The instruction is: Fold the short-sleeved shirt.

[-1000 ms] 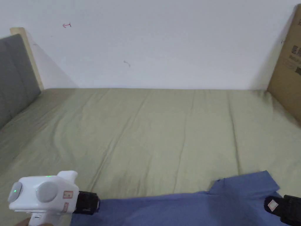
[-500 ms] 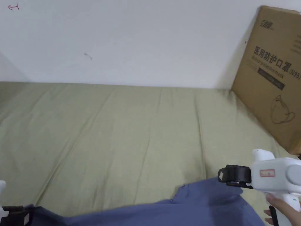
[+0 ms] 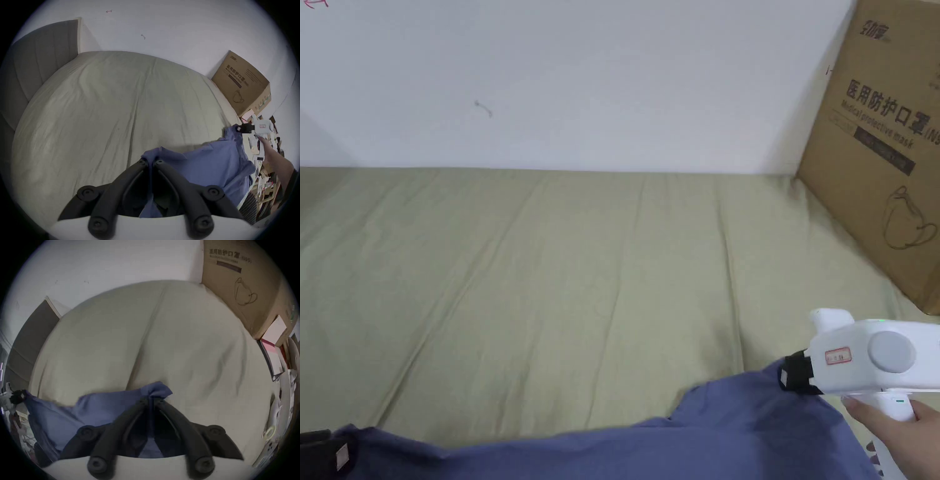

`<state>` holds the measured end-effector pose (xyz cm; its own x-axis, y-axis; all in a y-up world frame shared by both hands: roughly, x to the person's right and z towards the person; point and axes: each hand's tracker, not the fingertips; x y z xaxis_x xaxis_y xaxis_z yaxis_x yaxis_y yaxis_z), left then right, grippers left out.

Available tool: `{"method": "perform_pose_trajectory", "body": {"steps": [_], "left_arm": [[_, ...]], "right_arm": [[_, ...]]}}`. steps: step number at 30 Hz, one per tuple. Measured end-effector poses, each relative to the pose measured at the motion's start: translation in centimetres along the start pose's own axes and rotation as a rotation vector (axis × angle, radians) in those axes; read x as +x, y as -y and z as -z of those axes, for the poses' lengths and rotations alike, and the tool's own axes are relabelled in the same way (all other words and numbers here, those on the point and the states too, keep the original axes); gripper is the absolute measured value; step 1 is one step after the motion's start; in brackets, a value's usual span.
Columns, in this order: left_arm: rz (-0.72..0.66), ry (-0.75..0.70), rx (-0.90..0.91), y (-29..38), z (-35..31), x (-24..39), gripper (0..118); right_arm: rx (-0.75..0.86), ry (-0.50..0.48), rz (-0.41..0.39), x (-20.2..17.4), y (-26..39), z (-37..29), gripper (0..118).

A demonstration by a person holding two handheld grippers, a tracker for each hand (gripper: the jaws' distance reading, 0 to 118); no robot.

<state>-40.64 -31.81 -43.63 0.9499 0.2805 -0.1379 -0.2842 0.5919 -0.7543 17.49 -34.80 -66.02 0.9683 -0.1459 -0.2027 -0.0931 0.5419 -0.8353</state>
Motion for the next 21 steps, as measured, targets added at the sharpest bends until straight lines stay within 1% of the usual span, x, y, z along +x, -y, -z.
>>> {"method": "perform_pose_trajectory", "body": {"steps": [3,5,8,11,13,14,17,19,21], "left_arm": [[-0.035,0.012,0.076,-0.2,-0.4,0.0,4],[-0.049,0.024,0.134,-0.7,-1.0,0.2,4],[-0.04,0.027,0.221,-1.9,-2.4,0.4,4],[-0.02,0.044,0.224,-2.3,-3.6,0.7,4],[-0.009,0.068,0.217,-2.1,-4.6,0.6,4],[-0.002,0.085,0.203,-1.9,-5.0,0.4,4],[0.039,0.094,0.136,-1.0,-6.2,-0.3,3],[0.077,0.096,0.09,0.3,-7.1,-0.6,4],[0.101,0.094,0.033,1.8,-7.9,-1.1,4]], "right_arm": [[0.138,-0.067,0.13,0.8,-0.3,-3.3,4],[0.212,-0.089,0.187,1.1,-0.7,-5.7,4],[0.288,-0.084,0.176,-0.3,-0.1,-9.7,4],[0.347,-0.092,0.181,-0.5,1.3,-13.2,4],[0.379,-0.1,0.191,-0.7,3.5,-16.0,4],[0.383,-0.116,0.204,-0.2,4.6,-17.0,4],[0.377,-0.139,0.213,-0.1,9.5,-20.9,4],[0.337,-0.162,0.249,0.3,13.5,-22.8,4],[0.27,-0.141,0.28,0.4,17.6,-24.2,4]]}}
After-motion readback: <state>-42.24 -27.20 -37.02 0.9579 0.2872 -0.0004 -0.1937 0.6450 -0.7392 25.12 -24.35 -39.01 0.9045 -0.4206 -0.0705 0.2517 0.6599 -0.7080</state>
